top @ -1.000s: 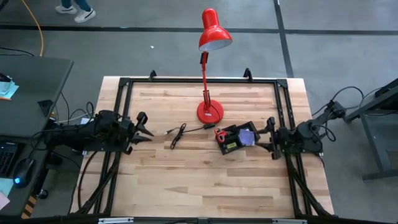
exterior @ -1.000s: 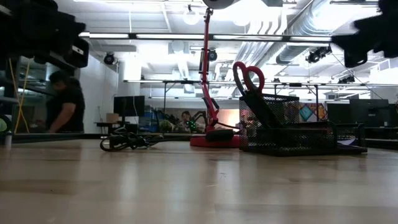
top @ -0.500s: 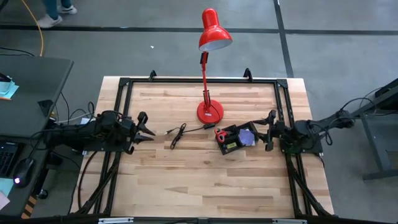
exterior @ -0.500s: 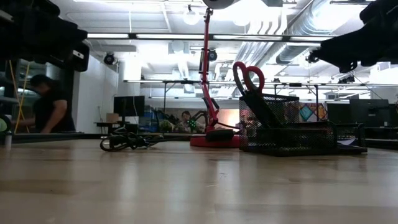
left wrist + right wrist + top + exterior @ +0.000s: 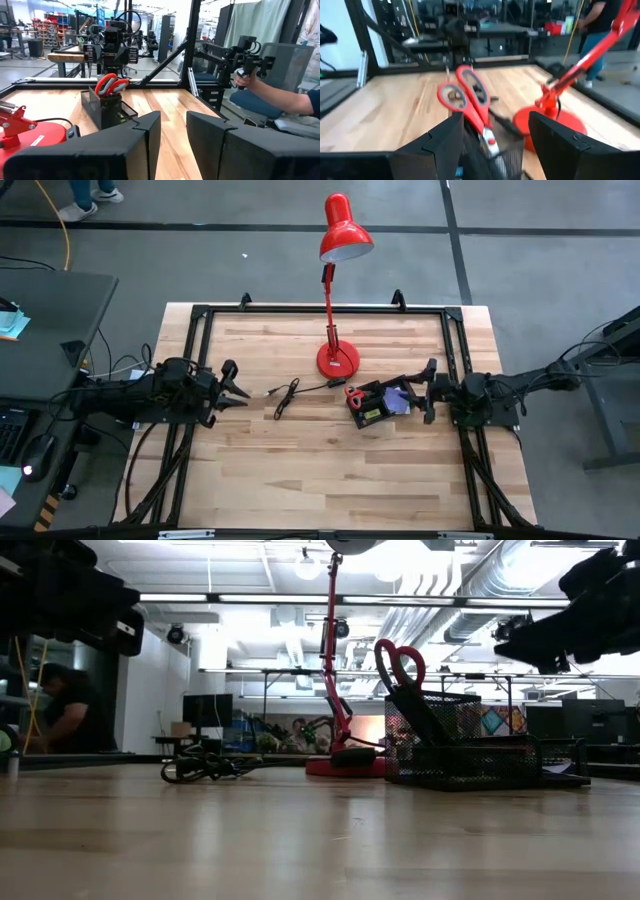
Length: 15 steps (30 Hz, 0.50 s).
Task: Pick and place office supplies into organizer
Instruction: Return to Home Position
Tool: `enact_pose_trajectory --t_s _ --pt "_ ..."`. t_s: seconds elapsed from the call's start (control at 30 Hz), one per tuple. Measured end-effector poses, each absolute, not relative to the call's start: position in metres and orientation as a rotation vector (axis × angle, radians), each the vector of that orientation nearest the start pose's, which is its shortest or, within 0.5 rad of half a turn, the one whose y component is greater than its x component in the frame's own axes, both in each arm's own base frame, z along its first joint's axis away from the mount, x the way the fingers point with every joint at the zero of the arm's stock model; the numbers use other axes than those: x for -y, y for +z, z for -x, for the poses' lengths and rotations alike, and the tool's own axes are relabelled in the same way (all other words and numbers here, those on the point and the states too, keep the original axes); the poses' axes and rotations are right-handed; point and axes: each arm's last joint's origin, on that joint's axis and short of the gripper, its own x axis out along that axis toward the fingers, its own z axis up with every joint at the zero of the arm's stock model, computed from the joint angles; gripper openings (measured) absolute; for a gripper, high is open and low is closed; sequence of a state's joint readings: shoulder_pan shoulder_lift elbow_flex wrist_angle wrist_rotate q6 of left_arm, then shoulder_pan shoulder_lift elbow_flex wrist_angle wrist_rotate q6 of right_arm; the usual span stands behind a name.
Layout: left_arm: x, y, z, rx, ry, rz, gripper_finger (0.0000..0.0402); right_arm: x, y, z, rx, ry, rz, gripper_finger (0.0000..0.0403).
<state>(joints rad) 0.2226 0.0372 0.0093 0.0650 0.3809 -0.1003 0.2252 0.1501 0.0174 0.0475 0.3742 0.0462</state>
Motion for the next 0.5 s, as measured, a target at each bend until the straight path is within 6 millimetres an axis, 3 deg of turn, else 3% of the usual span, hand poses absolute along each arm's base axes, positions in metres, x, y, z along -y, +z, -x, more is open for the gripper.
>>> enact_pose_trajectory --t_s 0.27,0.5 --pt "-0.011 0.170 -0.097 0.028 -0.146 0.094 0.0083 -0.012 0.173 -0.095 0.053 -0.100 0.007 0.0218" --pt "-0.012 0.170 -0.097 0.028 -0.141 0.095 0.0083 -0.011 0.173 -0.095 0.052 -0.102 0.005 0.0222"
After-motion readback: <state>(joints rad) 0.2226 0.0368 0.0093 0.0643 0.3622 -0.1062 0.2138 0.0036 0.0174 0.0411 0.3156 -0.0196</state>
